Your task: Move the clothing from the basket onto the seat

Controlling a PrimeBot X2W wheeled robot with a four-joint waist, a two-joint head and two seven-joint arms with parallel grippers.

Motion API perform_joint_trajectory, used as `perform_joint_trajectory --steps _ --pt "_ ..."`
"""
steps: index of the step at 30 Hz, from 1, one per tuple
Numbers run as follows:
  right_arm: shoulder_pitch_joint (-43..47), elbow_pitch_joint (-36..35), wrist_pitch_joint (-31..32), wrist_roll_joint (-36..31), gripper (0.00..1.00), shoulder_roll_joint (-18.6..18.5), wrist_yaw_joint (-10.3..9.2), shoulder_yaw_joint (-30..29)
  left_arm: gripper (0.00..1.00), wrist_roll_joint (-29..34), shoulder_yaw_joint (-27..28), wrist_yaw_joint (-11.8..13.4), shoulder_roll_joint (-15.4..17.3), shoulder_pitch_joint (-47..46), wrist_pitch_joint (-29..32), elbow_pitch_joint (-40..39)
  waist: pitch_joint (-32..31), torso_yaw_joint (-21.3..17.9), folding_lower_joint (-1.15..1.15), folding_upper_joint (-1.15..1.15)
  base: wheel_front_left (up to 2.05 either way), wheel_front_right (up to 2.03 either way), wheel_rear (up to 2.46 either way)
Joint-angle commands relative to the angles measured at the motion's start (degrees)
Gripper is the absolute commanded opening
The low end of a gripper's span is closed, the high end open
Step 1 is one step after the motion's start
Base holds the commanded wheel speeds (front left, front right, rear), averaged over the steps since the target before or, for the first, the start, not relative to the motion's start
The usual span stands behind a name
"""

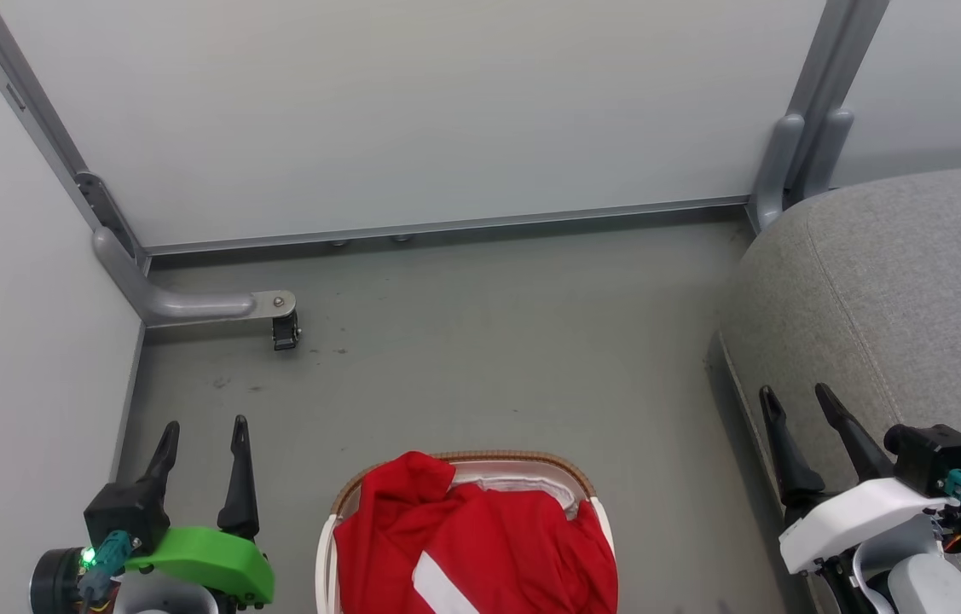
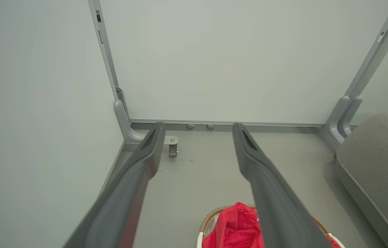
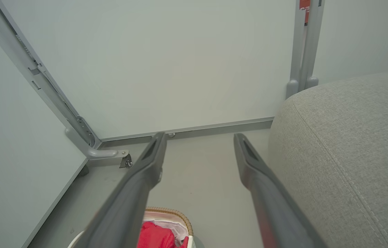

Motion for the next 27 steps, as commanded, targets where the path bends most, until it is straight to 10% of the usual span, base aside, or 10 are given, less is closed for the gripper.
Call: perform_joint_trajectory --steps 1,27 --pt "0.2 0.0 -0.6 -1.5 1.0 -0.2 0.02 0.1 1.0 1.8 0.1 0.2 0.0 0.7 -0.5 -0.4 0.0 0.0 0.0 0.0 0.0 0.0 0.0" --pt "-9.5 -3.2 -3.3 -8.9 1.0 0.0 0.0 3.6 1.0 12.9 -2.5 -3.0 -3.5 -9.2 -3.2 5.3 19.2 -7.3 0.0 0.0 0.0 0.0 0.0"
